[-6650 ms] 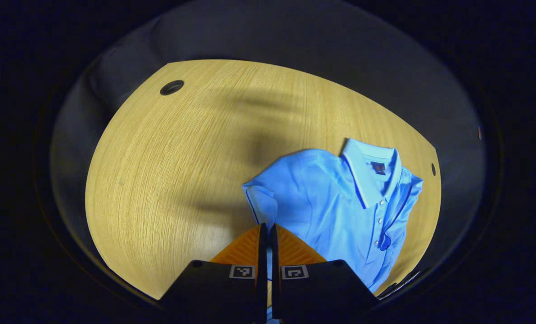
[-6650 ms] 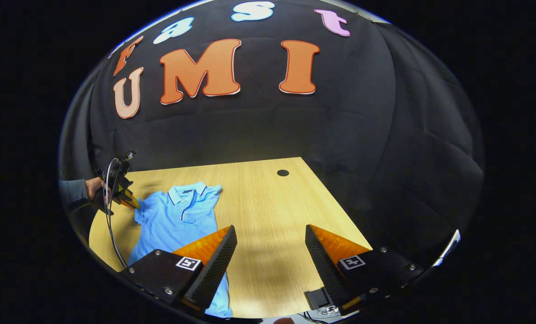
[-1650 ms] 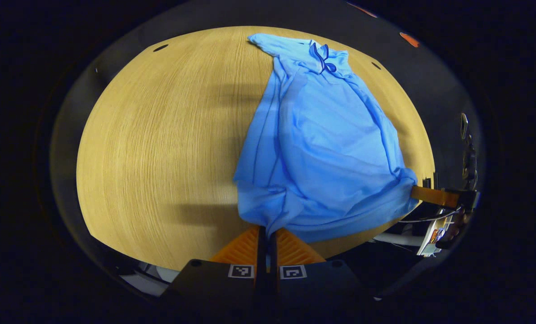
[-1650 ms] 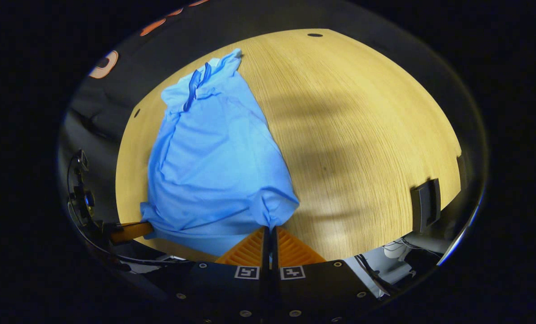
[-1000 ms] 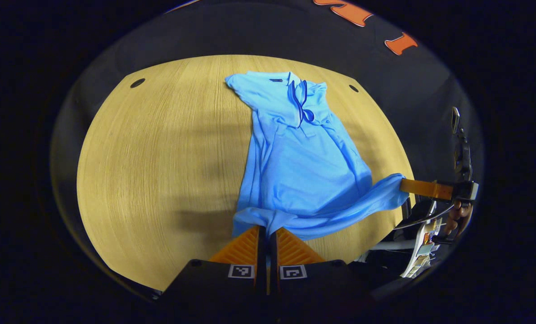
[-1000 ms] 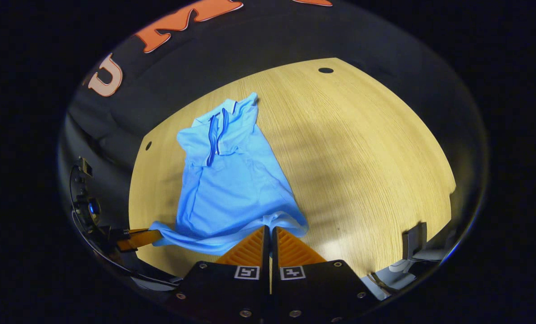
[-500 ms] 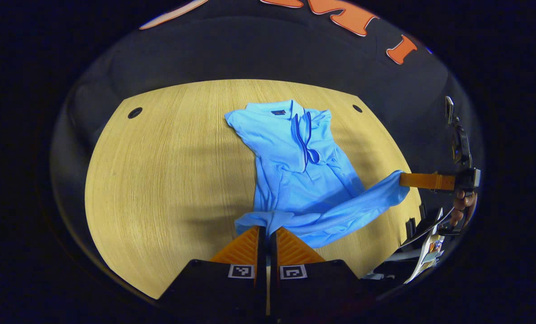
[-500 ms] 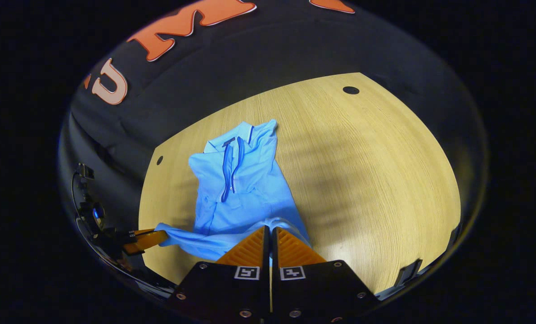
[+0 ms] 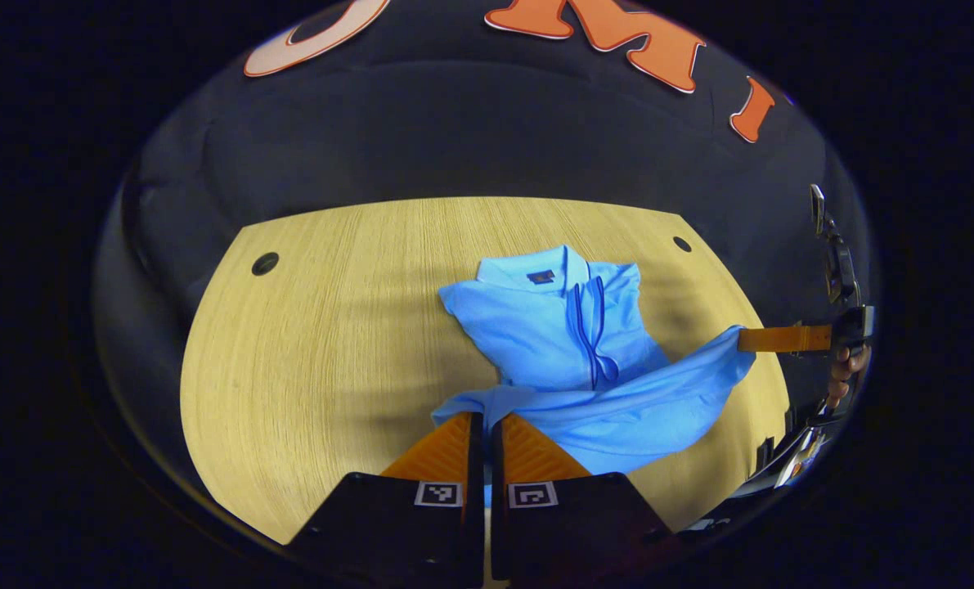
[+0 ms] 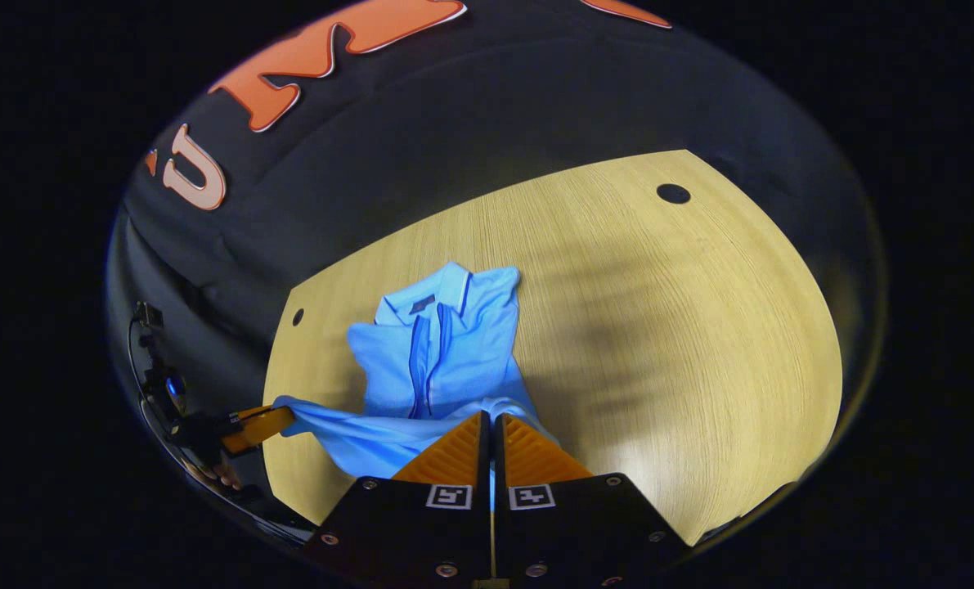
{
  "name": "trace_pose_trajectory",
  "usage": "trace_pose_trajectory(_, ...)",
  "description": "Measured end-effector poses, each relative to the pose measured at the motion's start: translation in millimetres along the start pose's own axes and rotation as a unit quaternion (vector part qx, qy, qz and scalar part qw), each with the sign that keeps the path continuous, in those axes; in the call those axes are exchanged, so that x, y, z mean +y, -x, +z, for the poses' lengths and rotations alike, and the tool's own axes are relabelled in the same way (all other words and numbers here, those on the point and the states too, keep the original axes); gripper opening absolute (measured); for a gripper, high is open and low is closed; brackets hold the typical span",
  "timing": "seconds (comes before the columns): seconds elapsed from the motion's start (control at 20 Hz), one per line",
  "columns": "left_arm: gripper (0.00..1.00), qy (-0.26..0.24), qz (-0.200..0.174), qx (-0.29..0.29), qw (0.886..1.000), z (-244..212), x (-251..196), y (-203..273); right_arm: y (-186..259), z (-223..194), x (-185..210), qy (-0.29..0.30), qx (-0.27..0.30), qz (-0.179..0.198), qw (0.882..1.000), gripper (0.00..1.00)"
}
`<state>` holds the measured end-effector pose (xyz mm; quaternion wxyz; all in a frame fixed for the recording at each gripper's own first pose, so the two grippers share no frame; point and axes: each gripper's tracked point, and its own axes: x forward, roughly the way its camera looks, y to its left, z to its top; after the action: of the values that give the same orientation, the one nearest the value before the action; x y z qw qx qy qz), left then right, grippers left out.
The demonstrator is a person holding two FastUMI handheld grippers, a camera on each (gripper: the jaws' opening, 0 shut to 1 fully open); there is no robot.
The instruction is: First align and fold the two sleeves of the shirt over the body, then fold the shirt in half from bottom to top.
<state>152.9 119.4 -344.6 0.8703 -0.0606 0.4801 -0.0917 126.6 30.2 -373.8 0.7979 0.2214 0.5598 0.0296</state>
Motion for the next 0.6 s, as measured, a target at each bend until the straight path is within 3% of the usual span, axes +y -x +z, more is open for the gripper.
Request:
trace_pose_trajectory(0.3,0.07,-0.011,0.025,-0.028,0.999,40.3,16.3,-29.1,-31.5,47.8,3.9,-0.001,-0.009,0.019,1.000,0.02)
trace_pose_trajectory(0.6,0.07,-0.014,0.046,-0.050,0.998,73.6,32.0,-76.5,-73.9,83.1,1.3,-0.066,-0.027,0.050,0.996,0.02)
